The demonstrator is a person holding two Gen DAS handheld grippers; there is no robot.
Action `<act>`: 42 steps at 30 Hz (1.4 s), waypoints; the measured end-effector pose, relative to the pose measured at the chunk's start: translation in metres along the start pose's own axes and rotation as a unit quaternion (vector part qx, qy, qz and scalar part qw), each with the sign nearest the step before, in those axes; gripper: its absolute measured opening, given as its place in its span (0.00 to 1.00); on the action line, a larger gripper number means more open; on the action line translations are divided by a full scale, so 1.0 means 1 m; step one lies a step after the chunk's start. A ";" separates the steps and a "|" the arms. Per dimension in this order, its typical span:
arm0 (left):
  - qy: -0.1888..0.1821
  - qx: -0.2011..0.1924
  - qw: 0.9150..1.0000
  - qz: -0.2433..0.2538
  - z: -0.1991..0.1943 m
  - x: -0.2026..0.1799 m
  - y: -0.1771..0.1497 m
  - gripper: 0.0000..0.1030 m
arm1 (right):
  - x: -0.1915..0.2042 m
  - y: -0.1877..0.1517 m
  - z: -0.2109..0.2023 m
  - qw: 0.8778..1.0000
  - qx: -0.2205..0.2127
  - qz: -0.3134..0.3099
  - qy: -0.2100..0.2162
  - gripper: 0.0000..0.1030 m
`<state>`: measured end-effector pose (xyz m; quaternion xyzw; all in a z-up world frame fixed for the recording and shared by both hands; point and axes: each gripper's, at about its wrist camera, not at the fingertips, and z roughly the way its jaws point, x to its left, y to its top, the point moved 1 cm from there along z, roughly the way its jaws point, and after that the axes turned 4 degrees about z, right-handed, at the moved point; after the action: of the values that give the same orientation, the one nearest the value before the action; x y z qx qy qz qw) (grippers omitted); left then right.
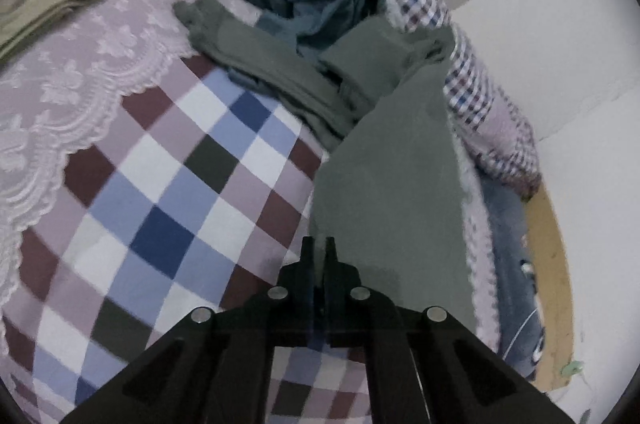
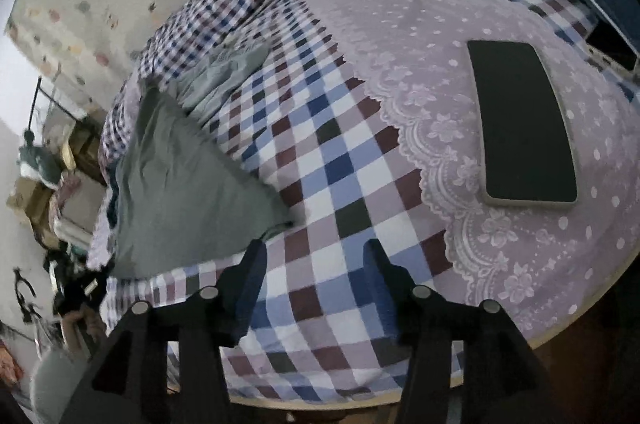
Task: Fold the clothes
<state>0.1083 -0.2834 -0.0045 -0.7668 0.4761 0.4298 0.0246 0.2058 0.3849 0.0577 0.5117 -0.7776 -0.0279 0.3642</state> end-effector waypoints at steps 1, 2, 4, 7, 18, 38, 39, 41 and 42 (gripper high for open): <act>-0.010 -0.007 1.000 -0.005 -0.007 0.001 -0.001 0.01 | -0.001 0.002 0.003 1.000 -0.001 0.005 0.006 0.54; -0.020 -0.015 1.000 -0.010 -0.015 0.001 -0.002 0.01 | -0.002 0.003 0.006 1.000 -0.001 0.011 0.012 0.54; -0.031 -0.033 0.999 -0.011 -0.032 0.002 -0.004 0.01 | -0.001 0.005 0.016 0.999 0.004 0.015 0.029 0.55; -0.041 -0.057 0.997 -0.024 -0.055 0.007 -0.009 0.01 | 0.005 0.005 0.034 0.999 0.018 0.010 0.039 0.55; 0.031 -0.097 0.993 -0.061 -0.103 0.049 -0.024 0.01 | 0.059 -0.013 0.070 0.991 0.064 -0.093 0.070 0.57; 0.037 -0.060 0.997 -0.038 -0.112 0.051 -0.052 0.01 | 0.104 -0.040 0.060 0.969 0.066 -0.232 0.053 0.03; 0.031 -0.060 0.997 -0.031 -0.115 0.045 -0.056 0.01 | 0.102 -0.041 0.052 0.970 0.067 -0.231 0.046 0.03; 0.021 -0.060 0.998 -0.022 -0.122 0.035 -0.067 0.01 | 0.099 -0.042 0.037 0.971 0.070 -0.228 0.032 0.02; 0.022 -0.060 0.998 -0.020 -0.125 0.031 -0.072 0.01 | 0.097 -0.042 0.029 0.971 0.072 -0.227 0.025 0.02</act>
<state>0.2476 -0.3224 0.0260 -0.7855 0.4345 0.4401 -0.0233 0.2008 0.2760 0.0712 0.7004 -0.6317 -0.0412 0.3298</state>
